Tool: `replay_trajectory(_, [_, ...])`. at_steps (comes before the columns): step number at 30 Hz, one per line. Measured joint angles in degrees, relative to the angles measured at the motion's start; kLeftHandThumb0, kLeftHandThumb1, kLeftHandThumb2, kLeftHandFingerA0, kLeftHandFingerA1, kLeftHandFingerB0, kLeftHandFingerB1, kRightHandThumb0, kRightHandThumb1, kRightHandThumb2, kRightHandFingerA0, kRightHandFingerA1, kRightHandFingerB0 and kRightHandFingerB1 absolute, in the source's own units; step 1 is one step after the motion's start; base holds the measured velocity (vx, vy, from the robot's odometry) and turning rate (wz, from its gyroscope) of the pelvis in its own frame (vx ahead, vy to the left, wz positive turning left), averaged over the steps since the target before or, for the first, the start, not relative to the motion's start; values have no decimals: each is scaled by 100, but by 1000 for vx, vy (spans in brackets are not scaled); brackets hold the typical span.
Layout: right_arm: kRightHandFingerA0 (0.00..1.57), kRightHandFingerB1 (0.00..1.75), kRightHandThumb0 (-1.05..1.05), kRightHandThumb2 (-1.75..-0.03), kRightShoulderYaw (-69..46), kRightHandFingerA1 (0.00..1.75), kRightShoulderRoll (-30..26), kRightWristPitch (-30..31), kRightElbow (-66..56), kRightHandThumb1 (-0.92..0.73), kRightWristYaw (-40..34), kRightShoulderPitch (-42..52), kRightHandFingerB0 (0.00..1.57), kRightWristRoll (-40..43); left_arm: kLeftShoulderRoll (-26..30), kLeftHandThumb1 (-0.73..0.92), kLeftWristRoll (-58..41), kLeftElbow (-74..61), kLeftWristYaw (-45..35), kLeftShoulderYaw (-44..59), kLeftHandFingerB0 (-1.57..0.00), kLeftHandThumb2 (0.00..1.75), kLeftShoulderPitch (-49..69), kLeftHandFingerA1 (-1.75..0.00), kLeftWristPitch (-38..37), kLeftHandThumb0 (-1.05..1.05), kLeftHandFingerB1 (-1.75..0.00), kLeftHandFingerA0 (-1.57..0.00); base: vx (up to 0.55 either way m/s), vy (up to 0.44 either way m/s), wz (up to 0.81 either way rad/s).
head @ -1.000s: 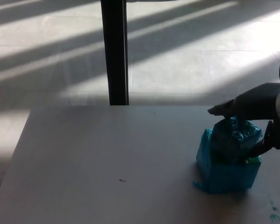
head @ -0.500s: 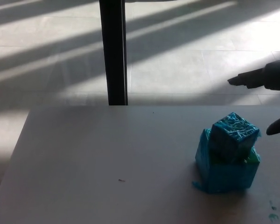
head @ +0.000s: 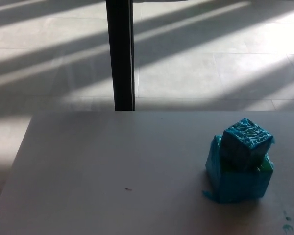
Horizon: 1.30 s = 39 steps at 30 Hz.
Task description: The robot uses its right hand to pick up the small cube kept on the middle on the desk and place it on the bigger cube kept next to it
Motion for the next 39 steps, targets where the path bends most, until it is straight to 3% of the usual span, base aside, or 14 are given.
replay_trajectory(4, [30,37,-48,-59,-757,48,-90,8,124,-66,-298,599,42,124,-12,76,1,-10,0,16,-38,63,0,-63,0,-76,-44,-52,0,0,0])
replay_trajectory(5, [30,37,-50,-59,-944,52,-89,5,142,-65,-364,740,44,155,-17,60,1,-17,0,17,-30,102,-2,-67,-1,-73,-54,-46,0,0,0])
replay_trajectory(6, [36,46,-58,-60,-1106,68,-89,5,154,-64,-425,865,52,180,-20,78,1,-20,0,17,-38,63,-1,-60,-1,-75,-43,-51,0,0,0])
replay_trajectory(10, [45,67,-73,-60,-1750,94,-46,0,223,-64,-702,1359,58,288,-35,77,1,-21,0,18,-38,63,2,-62,-1,-74,-44,-50,0,0,0])
replay_trajectory(11, [45,68,-76,-60,-1955,95,-6,-1,255,-63,-800,1513,60,329,-37,60,1,-21,0,18,-30,101,3,-66,-1,-75,-54,-46,0,0,0])
replay_trajectory(20, [72,57,-42,-60,-2856,115,677,-16,470,-68,-1442,2371,61,488,-49,76,1,-22,0,20,-38,63,0,-60,-1,-77,-44,-51,0,0,0])
replay_trajectory(22, [69,56,-39,-60,-2970,114,864,-29,536,-68,-1567,2506,61,515,-54,59,1,-22,0,20,-32,100,1,-65,-1,-75,-54,-47,0,0,0])
replay_trajectory(25, [59,58,-36,-60,-3137,75,1212,-50,678,-68,-1774,2718,65,559,-63,77,3,-21,1,19,-38,62,1,-60,-1,-76,-43,-50,0,0,0])
replay_trajectory(31, [55,67,-36,-60,-3452,76,1972,-62,984,-69,-2162,3031,67,677,-79,76,3,-19,1,18,-42,62,14,-61,-2,-76,-45,-53,0,0,0])
replay_trajectory(32, [56,62,-35,-60,-3528,74,2151,-61,1032,-70,-2248,3099,66,706,-83,59,3,-18,1,18,-34,101,18,-66,-2,-75,-55,-49,0,0,0])
replay_trajectory(34, [60,60,-36,-60,-3641,86,2439,-53,1114,-69,-2396,3183,65,764,-89,78,3,-16,2,18,-38,64,20,-58,-2,-76,-43,-53,0,0,0])
replay_trajectory(35, [62,60,-37,-60,-3688,107,2552,-46,1150,-69,-2452,3208,65,792,-91,61,3,-14,2,17,-32,102,18,-65,-2,-78,-54,-47,0,0,0])
replay_trajectory(36, [63,59,-39,-60,-3763,106,2689,-39,1194,-70,-2526,3235,64,824,-93,77,4,-13,2,17,-40,63,18,-59,-2,-79,-44,-52,0,0,0])
replay_trajectory(39, [69,55,-40,-60,-3990,96,3038,-38,1365,-69,-2769,3289,67,971,-99,76,5,-7,3,16,-41,64,23,-62,-2,-77,-47,-52,0,0,0])
